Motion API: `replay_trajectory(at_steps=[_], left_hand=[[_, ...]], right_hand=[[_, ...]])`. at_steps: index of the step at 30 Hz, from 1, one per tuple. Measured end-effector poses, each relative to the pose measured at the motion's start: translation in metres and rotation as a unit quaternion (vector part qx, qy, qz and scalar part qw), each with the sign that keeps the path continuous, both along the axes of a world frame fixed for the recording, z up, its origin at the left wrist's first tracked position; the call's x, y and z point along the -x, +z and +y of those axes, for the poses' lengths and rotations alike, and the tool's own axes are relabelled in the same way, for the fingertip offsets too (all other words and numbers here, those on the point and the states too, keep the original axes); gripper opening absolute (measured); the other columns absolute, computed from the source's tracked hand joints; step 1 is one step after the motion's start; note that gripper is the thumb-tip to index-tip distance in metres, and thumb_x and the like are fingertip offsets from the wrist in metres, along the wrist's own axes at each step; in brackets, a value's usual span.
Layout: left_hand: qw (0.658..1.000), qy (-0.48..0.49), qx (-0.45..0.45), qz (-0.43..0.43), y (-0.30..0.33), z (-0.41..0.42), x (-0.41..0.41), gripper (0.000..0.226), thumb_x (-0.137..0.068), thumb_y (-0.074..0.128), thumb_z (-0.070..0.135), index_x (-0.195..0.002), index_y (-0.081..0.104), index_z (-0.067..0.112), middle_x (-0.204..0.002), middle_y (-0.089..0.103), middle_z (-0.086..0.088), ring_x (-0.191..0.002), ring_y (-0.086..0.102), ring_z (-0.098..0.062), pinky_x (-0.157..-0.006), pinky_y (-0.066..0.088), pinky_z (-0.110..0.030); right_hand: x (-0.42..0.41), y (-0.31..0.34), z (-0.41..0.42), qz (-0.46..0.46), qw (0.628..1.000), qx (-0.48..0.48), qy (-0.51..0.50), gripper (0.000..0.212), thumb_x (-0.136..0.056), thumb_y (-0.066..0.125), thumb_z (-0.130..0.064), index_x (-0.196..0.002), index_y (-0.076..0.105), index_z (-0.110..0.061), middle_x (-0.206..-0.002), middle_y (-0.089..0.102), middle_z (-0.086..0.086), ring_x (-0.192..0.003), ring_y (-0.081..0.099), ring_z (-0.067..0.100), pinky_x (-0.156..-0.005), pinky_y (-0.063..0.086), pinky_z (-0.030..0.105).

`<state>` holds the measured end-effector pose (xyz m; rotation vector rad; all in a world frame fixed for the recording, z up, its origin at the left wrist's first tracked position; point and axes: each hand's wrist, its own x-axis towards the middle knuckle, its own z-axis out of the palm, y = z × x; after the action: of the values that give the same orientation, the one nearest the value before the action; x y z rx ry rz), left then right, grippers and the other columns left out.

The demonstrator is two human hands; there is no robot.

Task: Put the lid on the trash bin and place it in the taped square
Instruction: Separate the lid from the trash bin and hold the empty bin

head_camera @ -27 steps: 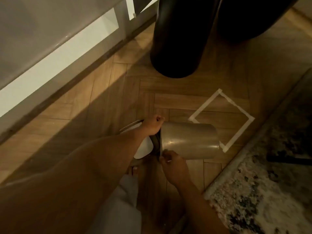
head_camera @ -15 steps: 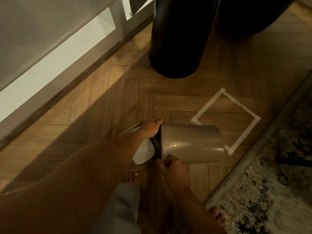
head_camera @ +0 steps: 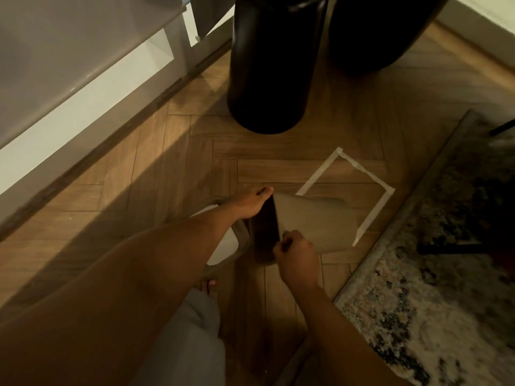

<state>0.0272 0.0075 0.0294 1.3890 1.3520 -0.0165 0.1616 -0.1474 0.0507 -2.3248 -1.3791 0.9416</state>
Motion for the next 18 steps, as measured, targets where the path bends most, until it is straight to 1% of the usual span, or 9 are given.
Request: replay_trajectory(at_steps=[2, 5, 10, 12, 13, 14, 16, 17, 18], left_hand=[[1.0, 0.01, -0.008, -0.009, 0.011, -0.002, -0.006, 0.07, -0.092, 0.025, 0.072, -0.15, 0.034, 0.035, -0.154, 0.041, -0.001, -0.139, 0.04, -0.026, -0.095, 0.028, -0.033], [0.999, 0.023, -0.003, -0.026, 0.025, -0.003, -0.012, 0.066, -0.094, 0.032, 0.069, -0.15, 0.035, 0.034, -0.151, 0.044, -0.003, -0.137, 0.042, -0.027, -0.094, 0.032, -0.033], [0.999, -0.003, -0.02, -0.031, 0.046, -0.014, -0.012, 0.067, -0.095, 0.042, 0.061, -0.152, 0.033, 0.027, -0.154, 0.04, -0.004, -0.14, 0.039, -0.028, -0.101, 0.034, -0.033], [0.999, -0.015, -0.019, -0.022, 0.057, -0.02, -0.01, 0.065, -0.096, 0.044, 0.059, -0.152, 0.035, 0.027, -0.152, 0.042, -0.004, -0.136, 0.042, -0.028, -0.109, 0.036, -0.04], [0.999, -0.02, -0.017, -0.031, 0.063, -0.023, -0.007, 0.059, -0.097, 0.045, 0.054, -0.149, 0.039, 0.027, -0.147, 0.048, -0.004, -0.129, 0.049, -0.026, -0.108, 0.039, -0.043], [0.998, -0.028, -0.016, -0.048, 0.069, -0.027, -0.004, 0.05, -0.099, 0.047, 0.047, -0.144, 0.046, 0.026, -0.139, 0.055, -0.005, -0.119, 0.056, -0.022, -0.104, 0.044, -0.044], [0.996, -0.055, -0.019, -0.067, 0.078, -0.032, 0.004, 0.035, -0.102, 0.048, 0.031, -0.136, 0.053, 0.024, -0.123, 0.063, -0.004, -0.101, 0.062, -0.017, -0.092, 0.052, -0.039], [0.995, -0.069, -0.026, -0.067, 0.084, -0.036, 0.007, 0.031, -0.102, 0.047, 0.025, -0.132, 0.055, 0.023, -0.114, 0.066, -0.003, -0.096, 0.065, -0.016, -0.084, 0.055, -0.035], [0.994, -0.074, -0.035, -0.067, 0.09, -0.04, 0.01, 0.029, -0.103, 0.046, 0.02, -0.13, 0.057, 0.022, -0.105, 0.067, 0.0, -0.089, 0.067, -0.013, -0.075, 0.055, -0.028]], right_hand=[[-0.012, 0.014, 0.004, -0.014, 1.0, -0.022, -0.009, 0.01, -0.088, 0.069, -0.024, -0.091, 0.061, -0.022, -0.073, 0.062, -0.008, -0.059, 0.055, 0.004, -0.045, 0.032, 0.019], [-0.028, 0.032, 0.009, -0.024, 0.999, -0.046, -0.016, 0.009, -0.089, 0.068, -0.023, -0.096, 0.063, -0.022, -0.075, 0.064, -0.01, -0.058, 0.052, -0.005, -0.046, 0.033, 0.018], [-0.058, 0.064, 0.009, -0.044, 0.996, -0.066, -0.038, 0.008, -0.089, 0.07, -0.024, -0.09, 0.064, -0.029, -0.066, 0.058, -0.019, -0.056, 0.053, -0.008, -0.046, 0.032, 0.012], [-0.069, 0.074, 0.005, -0.028, 0.996, -0.064, -0.048, 0.005, -0.089, 0.069, -0.027, -0.092, 0.066, -0.029, -0.067, 0.06, -0.018, -0.056, 0.057, -0.006, -0.046, 0.035, 0.015], [-0.073, 0.079, 0.002, -0.015, 0.996, -0.063, -0.054, 0.005, -0.089, 0.069, -0.028, -0.093, 0.067, -0.027, -0.068, 0.062, -0.017, -0.057, 0.059, -0.003, -0.047, 0.038, 0.017], [-0.077, 0.084, -0.001, 0.002, 0.996, -0.063, -0.064, 0.005, -0.088, 0.069, -0.028, -0.093, 0.068, -0.025, -0.069, 0.065, -0.014, -0.057, 0.061, 0.0, -0.048, 0.043, 0.021], [-0.086, 0.093, -0.005, 0.056, 0.991, -0.067, -0.101, 0.004, -0.089, 0.071, -0.028, -0.088, 0.071, -0.024, -0.07, 0.07, -0.006, -0.061, 0.067, 0.011, -0.054, 0.053, 0.03], [-0.09, 0.1, -0.007, 0.09, 0.985, -0.074, -0.126, 0.005, -0.089, 0.072, -0.026, -0.084, 0.072, -0.026, -0.07, 0.071, -0.005, -0.064, 0.069, 0.012, -0.054, 0.055, 0.03], [-0.095, 0.106, -0.01, 0.118, 0.979, -0.082, -0.143, 0.008, -0.089, 0.074, -0.025, -0.081, 0.072, -0.026, -0.069, 0.071, -0.004, -0.063, 0.07, 0.009, -0.051, 0.053, 0.024]])
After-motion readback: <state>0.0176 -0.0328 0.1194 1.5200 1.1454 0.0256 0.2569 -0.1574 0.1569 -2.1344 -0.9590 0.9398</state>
